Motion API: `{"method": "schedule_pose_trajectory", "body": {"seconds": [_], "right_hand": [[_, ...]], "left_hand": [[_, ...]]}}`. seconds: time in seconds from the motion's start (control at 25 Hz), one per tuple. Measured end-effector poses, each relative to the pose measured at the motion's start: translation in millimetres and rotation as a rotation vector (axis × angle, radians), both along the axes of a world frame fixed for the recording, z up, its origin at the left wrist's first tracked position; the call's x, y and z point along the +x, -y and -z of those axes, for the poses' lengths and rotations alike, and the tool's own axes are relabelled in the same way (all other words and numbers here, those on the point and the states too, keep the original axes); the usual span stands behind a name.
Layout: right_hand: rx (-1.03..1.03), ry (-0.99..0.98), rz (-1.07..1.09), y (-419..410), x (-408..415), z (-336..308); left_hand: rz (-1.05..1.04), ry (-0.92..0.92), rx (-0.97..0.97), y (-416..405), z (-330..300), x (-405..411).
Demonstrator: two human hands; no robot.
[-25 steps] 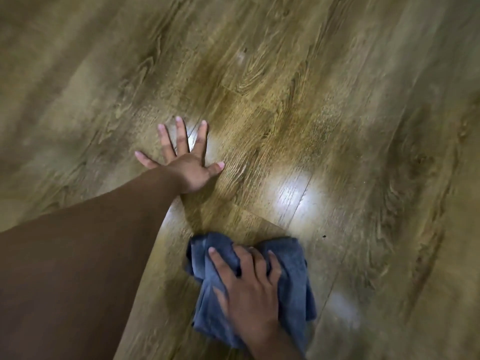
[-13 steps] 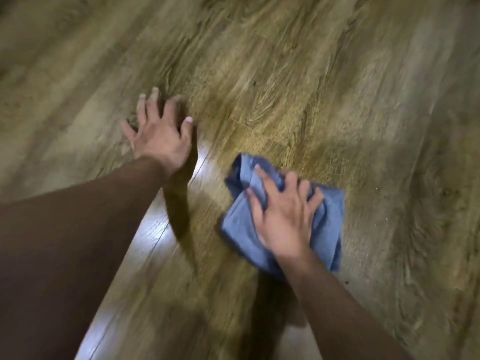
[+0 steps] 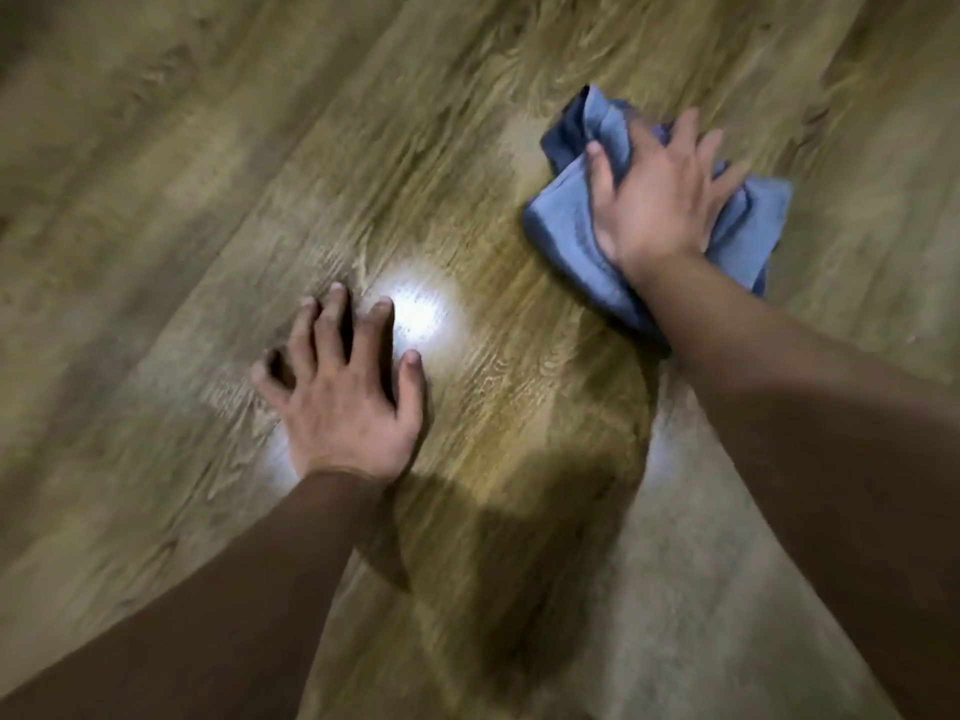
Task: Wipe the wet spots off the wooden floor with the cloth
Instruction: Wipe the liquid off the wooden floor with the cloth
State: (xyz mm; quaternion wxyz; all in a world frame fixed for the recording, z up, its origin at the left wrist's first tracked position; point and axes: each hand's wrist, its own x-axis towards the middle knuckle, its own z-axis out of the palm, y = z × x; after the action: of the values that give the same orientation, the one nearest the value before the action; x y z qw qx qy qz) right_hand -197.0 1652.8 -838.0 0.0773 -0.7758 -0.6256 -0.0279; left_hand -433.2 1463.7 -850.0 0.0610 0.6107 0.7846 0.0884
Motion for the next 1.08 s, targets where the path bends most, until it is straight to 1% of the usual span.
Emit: {"method": "schedule_pose_trajectory", "body": {"seconds": [0.16, 0.24, 0.32, 0.4, 0.56, 0.64, 0.72, 0.8, 0.88, 0.96, 1.08], "right_hand": [[-0.024, -0.004, -0.008, -35, -1, -4], [-0.043, -0.005, -0.006, -31, -7, -6], [-0.061, -0.001, -0.058, -13, -21, -9], [-0.075, 0.009, -0.145, 32, -38, -10], [-0.072, -0.042, -0.321, 162, -73, -7], [-0.123, -0.064, -0.393, 224, -76, -4], [-0.168, -0.055, -0.483, 255, -68, -3], [-0.179, -0.033, -0.576, 251, -57, -2], [-0.162, -0.034, -0.618, 227, -49, -6], [-0.142, -0.034, -0.617, 198, -47, -7], [-0.084, -0.036, -0.537, 141, -44, -6]], "left_hand": [[-0.008, -0.017, 0.016, -3, 5, -3], [0.005, -0.017, 0.014, -2, 6, -5], [0.001, -0.006, 0.027, -5, 6, -7], [-0.001, 0.007, 0.028, -3, 5, -5], [-0.011, 0.041, 0.079, -2, 6, -6], [0.005, 0.057, 0.084, -2, 6, -7], [0.002, 0.06, 0.077, -1, 5, -7], [-0.013, 0.056, 0.07, 1, 4, -5], [-0.002, 0.055, 0.067, -2, 0, -3], [-0.005, 0.04, 0.058, -4, -1, -5], [-0.001, 0.021, 0.054, -3, 1, -5]]}}
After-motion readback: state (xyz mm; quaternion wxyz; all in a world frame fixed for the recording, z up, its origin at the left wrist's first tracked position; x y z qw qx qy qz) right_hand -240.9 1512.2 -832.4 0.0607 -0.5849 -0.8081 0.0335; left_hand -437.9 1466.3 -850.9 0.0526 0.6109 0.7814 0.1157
